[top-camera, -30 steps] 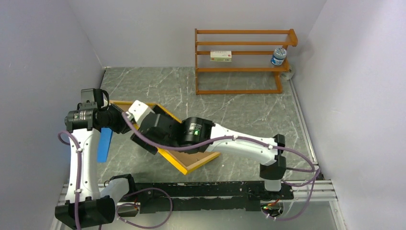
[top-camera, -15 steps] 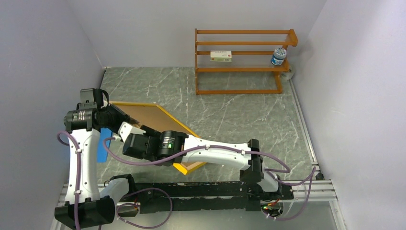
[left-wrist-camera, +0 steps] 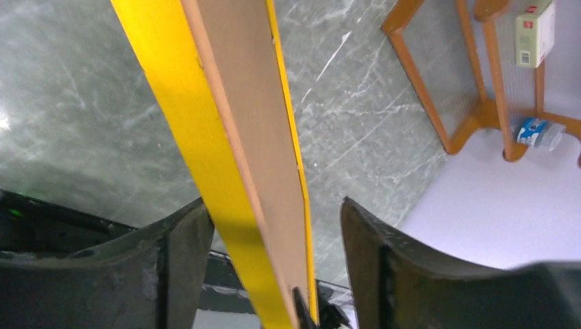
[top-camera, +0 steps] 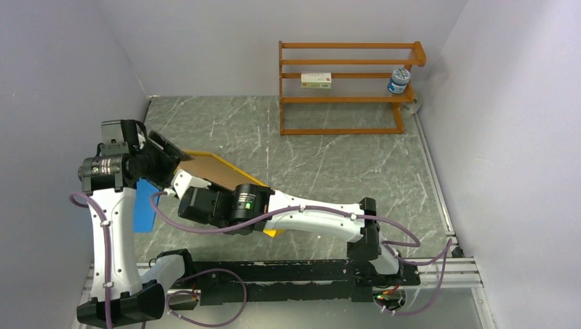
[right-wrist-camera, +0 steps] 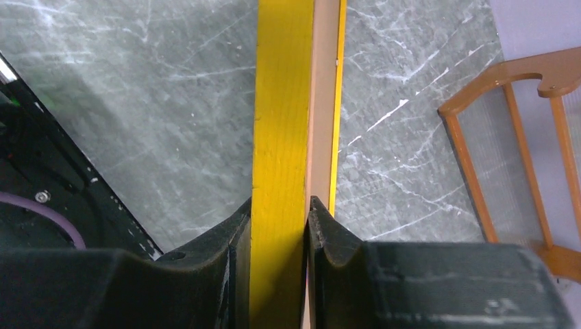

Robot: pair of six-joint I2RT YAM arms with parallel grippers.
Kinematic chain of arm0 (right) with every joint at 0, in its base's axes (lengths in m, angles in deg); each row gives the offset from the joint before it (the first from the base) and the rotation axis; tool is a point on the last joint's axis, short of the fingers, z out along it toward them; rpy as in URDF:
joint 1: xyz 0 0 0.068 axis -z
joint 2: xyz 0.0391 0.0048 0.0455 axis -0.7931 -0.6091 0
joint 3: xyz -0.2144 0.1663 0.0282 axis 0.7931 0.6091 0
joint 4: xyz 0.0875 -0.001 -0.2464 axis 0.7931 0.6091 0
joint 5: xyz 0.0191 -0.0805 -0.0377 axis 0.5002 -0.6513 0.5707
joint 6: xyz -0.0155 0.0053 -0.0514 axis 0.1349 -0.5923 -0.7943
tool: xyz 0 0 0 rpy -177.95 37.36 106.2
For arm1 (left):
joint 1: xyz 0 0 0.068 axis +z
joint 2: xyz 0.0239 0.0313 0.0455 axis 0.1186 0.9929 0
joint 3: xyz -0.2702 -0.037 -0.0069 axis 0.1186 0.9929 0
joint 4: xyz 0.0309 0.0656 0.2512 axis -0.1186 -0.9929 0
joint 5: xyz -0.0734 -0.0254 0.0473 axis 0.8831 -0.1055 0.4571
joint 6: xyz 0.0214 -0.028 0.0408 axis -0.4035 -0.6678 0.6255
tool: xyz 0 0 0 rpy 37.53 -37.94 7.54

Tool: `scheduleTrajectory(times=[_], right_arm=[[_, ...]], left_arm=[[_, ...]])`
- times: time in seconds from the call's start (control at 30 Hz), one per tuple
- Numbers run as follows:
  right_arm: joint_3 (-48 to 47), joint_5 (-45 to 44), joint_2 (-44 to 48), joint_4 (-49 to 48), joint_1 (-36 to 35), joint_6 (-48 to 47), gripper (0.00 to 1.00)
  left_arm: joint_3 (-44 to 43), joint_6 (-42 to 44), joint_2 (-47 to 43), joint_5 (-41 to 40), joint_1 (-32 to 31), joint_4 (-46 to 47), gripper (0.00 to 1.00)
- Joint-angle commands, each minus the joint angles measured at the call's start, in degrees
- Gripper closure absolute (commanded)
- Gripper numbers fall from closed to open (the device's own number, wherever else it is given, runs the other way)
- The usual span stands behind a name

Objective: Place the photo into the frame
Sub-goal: Turn over the photo frame at the center of the board.

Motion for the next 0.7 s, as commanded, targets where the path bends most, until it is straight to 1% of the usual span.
scheduleTrajectory(times=[0.0,0.03,0.13,0.23,0.37,0.43,0.57,0.67], right_arm=[[1.2,7.9,8.0,-2.4,2.6,-5.1,0.94],[1.5,9.7,9.0,-2.5,3.5,-5.7,0.94],[2.0,15.4,12.1,-2.8,6.8,-6.5,0.96],[2.8,21.2,15.3,-3.8,10.3,-7.0,0.96],[3.1,28.3,18.2,-4.2,14.4,-7.1,0.97],[3.8,31.4,19.6,-4.4,16.1,-7.3,1.0],[6.6,39.0,22.0,-5.2,19.7,-7.5,1.0],[11.6,45.1,24.1,-8.6,24.5,-6.2,1.0]], left_arm=[[-7.3,4.4,1.1,-4.4,0.0,2.7,0.21],[-8.8,5.0,1.9,-5.7,0.0,1.9,0.17],[-13.0,6.8,4.1,-7.1,0.0,1.6,0.11],[-16.9,7.9,6.0,-7.9,0.1,1.2,0.09],[-21.1,8.8,7.6,-9.6,0.1,0.7,0.08],[-22.3,9.0,7.7,-10.4,0.0,0.9,0.07],[-20.6,10.0,6.7,-11.1,0.1,3.1,0.07],[-15.7,10.2,5.6,-12.7,0.1,5.9,0.07]])
